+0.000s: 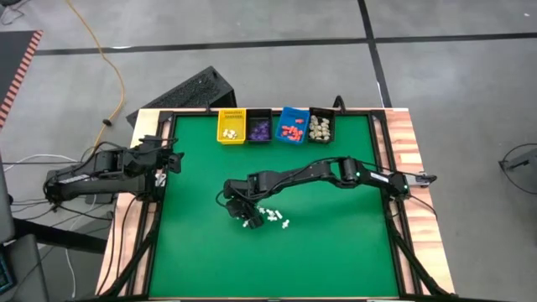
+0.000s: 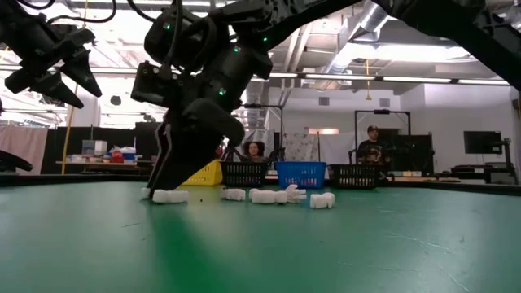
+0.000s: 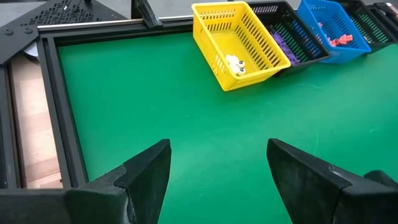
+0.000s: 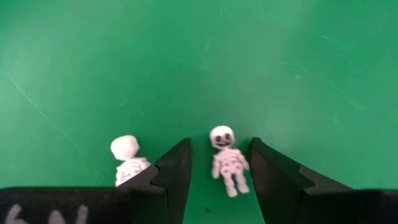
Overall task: Sort Halloween decoration
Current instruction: Put the white skeleton toy into the yellow basket
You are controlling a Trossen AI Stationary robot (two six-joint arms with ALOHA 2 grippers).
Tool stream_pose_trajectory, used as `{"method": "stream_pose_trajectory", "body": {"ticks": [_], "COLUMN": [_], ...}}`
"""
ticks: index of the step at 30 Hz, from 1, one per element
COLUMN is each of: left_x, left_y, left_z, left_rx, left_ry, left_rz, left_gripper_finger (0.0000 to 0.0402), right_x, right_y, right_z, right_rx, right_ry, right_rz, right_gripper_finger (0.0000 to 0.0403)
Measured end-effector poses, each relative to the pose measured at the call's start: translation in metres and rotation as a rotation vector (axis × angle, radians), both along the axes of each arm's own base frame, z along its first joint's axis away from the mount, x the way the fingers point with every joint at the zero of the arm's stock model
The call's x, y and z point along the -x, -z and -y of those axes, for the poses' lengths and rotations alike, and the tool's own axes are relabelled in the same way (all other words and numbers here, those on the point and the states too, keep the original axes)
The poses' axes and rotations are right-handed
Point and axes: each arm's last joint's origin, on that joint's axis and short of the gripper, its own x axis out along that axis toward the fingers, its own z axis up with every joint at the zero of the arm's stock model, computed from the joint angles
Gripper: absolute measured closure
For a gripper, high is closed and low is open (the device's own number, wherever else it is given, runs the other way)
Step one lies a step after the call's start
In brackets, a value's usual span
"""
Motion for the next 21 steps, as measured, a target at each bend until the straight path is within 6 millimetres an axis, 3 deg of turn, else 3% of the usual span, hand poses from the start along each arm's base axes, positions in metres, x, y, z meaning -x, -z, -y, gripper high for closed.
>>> {"method": "stream_pose_trajectory", "body": {"ticks": [5,14,21], "left_x": [0.0,0.0,0.0], "left_y": [0.0,0.0,0.0], "left_z": [0.0,0.0,0.0], "left_rx": [0.0,0.001,0.002], "left_ry": [0.0,0.001,0.001], "left_rz": [-0.001,-0.002,-0.001], "left_gripper_finger": [0.0145,0.0145,0.0145], "right_x": [0.001,0.003,-0.005], "right_y": [0.007,0.005,-0.015], "right_z": [0.002,0.005,0.025], "right_rx": [0.033,-0.013,-0.072], "right_ry": [0.057,0.138,0.239], "right_rz": [-0.043,-0.081,-0.051], "right_gripper_finger": [0.024,0.0351,0.0355]}}
